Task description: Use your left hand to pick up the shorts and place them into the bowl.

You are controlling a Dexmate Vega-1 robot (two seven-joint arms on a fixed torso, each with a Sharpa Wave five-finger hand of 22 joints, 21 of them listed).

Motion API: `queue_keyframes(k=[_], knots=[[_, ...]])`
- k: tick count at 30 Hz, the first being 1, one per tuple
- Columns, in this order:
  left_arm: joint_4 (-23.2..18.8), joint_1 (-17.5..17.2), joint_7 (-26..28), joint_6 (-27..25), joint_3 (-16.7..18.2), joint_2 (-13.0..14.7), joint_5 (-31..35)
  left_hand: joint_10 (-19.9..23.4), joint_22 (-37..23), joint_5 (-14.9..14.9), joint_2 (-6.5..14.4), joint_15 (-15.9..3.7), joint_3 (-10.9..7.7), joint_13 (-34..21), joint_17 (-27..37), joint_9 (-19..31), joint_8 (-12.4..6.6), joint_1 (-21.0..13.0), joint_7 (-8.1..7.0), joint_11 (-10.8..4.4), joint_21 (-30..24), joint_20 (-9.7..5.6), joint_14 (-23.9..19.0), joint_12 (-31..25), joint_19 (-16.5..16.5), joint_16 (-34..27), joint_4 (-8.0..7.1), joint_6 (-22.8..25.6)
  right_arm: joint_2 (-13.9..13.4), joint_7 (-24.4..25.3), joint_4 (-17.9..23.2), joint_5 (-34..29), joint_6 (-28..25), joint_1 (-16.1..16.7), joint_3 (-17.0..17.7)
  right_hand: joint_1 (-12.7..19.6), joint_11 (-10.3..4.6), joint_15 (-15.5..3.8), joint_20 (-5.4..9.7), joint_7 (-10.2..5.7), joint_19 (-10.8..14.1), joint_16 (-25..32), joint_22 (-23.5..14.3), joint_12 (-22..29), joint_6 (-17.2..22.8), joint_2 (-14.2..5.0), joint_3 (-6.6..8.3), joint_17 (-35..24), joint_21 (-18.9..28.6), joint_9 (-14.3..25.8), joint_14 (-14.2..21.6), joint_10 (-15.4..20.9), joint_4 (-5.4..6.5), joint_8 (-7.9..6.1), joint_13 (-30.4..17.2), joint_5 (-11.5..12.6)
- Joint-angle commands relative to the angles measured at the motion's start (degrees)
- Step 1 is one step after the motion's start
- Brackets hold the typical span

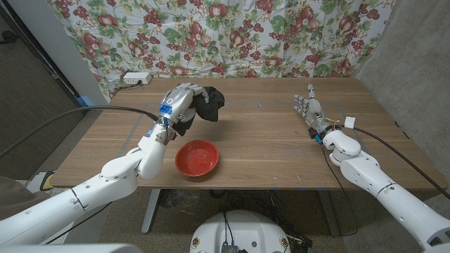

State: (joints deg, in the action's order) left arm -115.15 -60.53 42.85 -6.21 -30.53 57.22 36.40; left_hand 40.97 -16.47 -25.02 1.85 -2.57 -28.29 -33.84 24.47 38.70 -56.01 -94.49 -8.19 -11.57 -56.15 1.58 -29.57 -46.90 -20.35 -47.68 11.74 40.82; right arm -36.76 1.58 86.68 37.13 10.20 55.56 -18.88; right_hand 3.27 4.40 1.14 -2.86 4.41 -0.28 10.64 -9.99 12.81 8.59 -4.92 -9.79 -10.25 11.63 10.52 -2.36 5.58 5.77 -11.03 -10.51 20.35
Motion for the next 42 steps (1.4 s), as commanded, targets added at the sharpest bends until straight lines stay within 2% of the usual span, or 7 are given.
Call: queue_keyframes(k=[1, 6, 15, 34, 35, 42], knots=[[-0.79, -1.48, 0.92, 0.3, 0.03, 0.82, 0.42, 0.57, -30.34, -0.33, 0.5, -8.6, -2.08, -0.09, 15.57, 0.18, -0.09, -0.67, 0.18, -0.21, -2.87, -14.87, -4.45, -0.08, -4.42, -8.17, -2.11, 0.57, 0.13, -0.37, -0.33, -0.28, -0.4, -0.74, -0.31, 0.11, 0.03, -0.49, -0.06, 0.12, 0.05, -0.08, -0.3, -0.28, 0.37, -0.43, 0.21, -0.16, -0.37, 0.1, -0.26, 0.4, 0.18, 0.06, -0.22, 0.09], [-0.23, -1.66, 1.97, 0.47, -0.71, 1.31, 2.41, 0.57, -30.34, -0.33, 0.5, -8.6, -2.08, -0.09, 15.57, 0.18, -0.09, -0.67, 0.18, -0.21, -2.87, -14.87, -4.45, -0.08, -4.42, -8.17, -2.11, 0.57, 0.21, -0.22, -0.55, -0.2, -0.63, -0.94, -0.25, 0.11, 0.03, -0.52, -0.07, 0.13, 0.05, -0.07, -0.3, -0.29, 0.42, -0.43, 0.22, -0.16, -0.37, 0.1, -0.25, 0.38, 0.18, 0.04, -0.22, 0.09], [1.06, -1.24, 3.46, 2.68, -1.25, 1.5, 2.03, 0.57, -30.34, -0.33, 0.5, -8.6, -2.08, -0.09, 15.57, 0.18, -0.09, -0.67, 0.18, -0.21, -2.87, -14.87, -4.45, -0.08, -4.42, -8.17, -2.11, 0.57, 0.39, -0.04, -0.96, -0.67, -1.04, -1.74, -0.59, 0.11, 0.05, -0.53, -0.12, 0.14, 0.04, -0.07, -0.3, -0.28, 0.42, -0.43, 0.23, -0.16, -0.37, 0.1, -0.26, 0.41, 0.18, 0.04, -0.22, 0.08], [2.01, -0.8, 2.94, 7.19, -1.87, 3.58, 0.37, 0.57, -30.34, -0.33, 0.5, -8.6, -2.08, -0.09, 15.57, 0.18, -0.09, -0.67, 0.18, -0.21, -2.87, -14.87, -4.45, -0.08, -4.42, -8.17, -2.11, 0.57, 1.43, 0.64, -1.54, -1.39, -2.37, -3.18, -1.65, 0.1, 0.03, -0.51, -0.16, 0.12, 0.0, -0.07, -0.3, -0.32, 0.33, -0.41, 0.25, -0.16, -0.39, 0.1, -0.27, 0.32, 0.18, 0.09, -0.22, 0.05], [1.93, -0.91, 2.94, 7.3, -1.83, 3.76, 0.28, 2.87, -29.62, -0.32, 0.01, -9.32, -3.34, 0.99, 15.23, -1.22, -0.41, 0.29, -0.48, -0.5, -2.03, -14.83, -5.39, -0.18, -5.08, -7.83, -2.3, 3.67, 1.31, 0.75, -1.48, -1.65, -2.59, -3.3, -1.76, 0.1, 0.01, -0.5, -0.14, 0.18, 0.01, -0.06, -0.3, -0.32, 0.33, -0.41, 0.25, -0.16, -0.39, 0.1, -0.25, 0.33, 0.18, 0.08, -0.22, 0.05], [1.73, -1.14, 2.83, 8.21, -2.07, 4.2, -0.09, 3.25, -30.02, 0.2, 0.13, -8.85, -2.91, 1.53, 15.03, -1.89, -0.08, -0.07, -0.41, -0.38, -2.61, -14.94, -5.62, 0.06, -5.0, -7.68, -1.97, 3.78, 1.56, 0.97, -1.54, -1.52, -2.97, -3.49, -1.73, 0.1, 0.2, -0.66, 0.36, 0.17, 0.33, 0.17, -0.31, -0.31, 0.45, -0.42, 0.27, -0.16, -0.27, 0.1, 0.4, 0.37, 0.17, 0.04, -0.22, 0.03]])
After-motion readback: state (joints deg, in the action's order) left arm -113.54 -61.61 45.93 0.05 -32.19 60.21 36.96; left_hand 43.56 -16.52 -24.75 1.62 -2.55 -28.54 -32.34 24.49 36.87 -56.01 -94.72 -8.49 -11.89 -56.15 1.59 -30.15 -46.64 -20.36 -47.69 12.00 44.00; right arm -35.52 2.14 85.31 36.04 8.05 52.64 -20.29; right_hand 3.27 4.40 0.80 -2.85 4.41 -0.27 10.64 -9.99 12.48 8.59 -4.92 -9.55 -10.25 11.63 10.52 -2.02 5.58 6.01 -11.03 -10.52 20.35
